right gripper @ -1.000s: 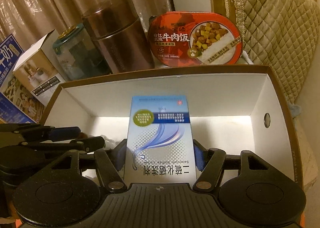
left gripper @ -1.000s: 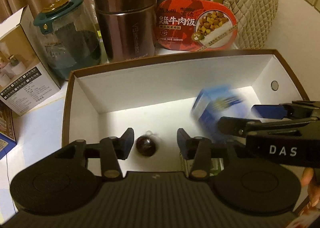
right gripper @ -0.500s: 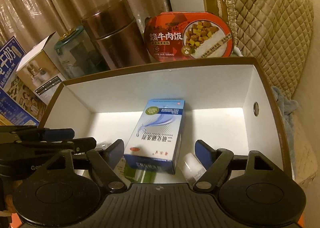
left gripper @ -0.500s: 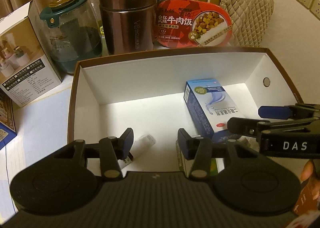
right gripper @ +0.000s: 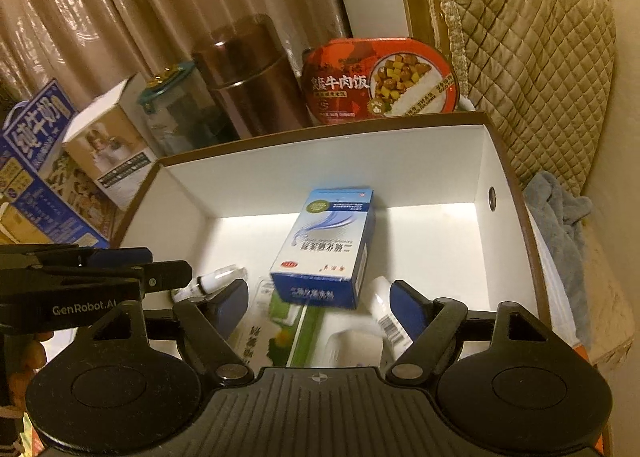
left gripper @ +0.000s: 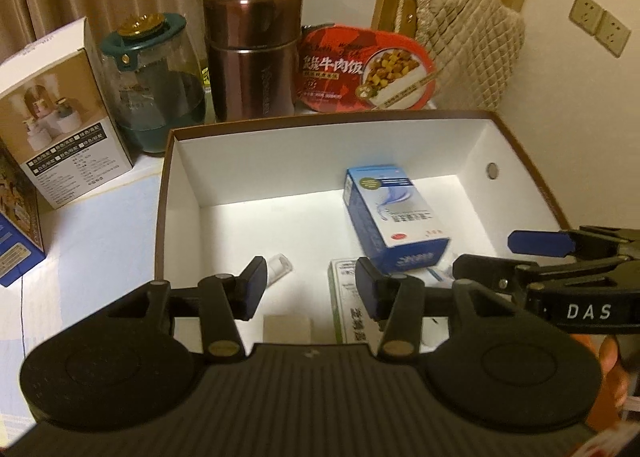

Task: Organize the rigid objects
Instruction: 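Lower the bottle and medicine box into the box and open both tools, then withdraw both open tools from the box back over the mat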

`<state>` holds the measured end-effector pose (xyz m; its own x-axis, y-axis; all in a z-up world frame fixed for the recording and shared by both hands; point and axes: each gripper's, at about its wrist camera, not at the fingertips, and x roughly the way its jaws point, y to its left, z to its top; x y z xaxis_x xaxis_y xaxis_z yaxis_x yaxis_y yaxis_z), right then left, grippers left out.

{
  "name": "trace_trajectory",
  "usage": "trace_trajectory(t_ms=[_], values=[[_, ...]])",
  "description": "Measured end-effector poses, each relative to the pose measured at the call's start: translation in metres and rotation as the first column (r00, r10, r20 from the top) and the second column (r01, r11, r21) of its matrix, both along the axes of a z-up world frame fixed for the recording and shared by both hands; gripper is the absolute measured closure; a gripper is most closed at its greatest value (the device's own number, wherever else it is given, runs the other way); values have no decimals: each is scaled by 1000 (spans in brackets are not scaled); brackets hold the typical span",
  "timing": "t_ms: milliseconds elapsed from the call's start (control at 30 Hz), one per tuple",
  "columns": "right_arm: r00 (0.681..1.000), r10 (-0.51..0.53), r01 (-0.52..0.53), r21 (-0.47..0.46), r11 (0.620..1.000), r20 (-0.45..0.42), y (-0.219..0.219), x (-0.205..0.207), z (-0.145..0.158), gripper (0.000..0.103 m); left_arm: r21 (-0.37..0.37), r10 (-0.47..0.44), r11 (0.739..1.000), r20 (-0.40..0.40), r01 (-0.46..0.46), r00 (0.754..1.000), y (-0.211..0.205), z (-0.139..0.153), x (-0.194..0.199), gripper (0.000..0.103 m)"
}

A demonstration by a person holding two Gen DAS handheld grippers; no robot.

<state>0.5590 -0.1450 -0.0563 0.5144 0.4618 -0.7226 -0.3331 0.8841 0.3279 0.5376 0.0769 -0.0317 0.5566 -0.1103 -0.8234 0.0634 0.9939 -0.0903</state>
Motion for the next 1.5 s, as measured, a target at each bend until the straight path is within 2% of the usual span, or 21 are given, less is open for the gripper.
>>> trace_trajectory(t_ms=[267, 733, 1133, 1500], values=[[997, 40, -38, -34, 999, 72, -7, -50, 15, 28, -23, 23, 999, 26, -22, 999, 11, 22, -46, 59], [994, 61, -62, 2, 998, 89, -17, -133, 33, 28, -67, 61, 996, 41, -58, 997, 20, 42, -143, 59], [995, 78, -78, 1, 997, 70, -21, -196, 30, 28, -118, 98, 988, -1, -98, 995, 23, 37, -217, 59], [996, 84, -84, -3, 996, 17, -22, -229, 19, 28, -103, 122, 987, -34, -125, 992, 21, 24, -257, 59]])
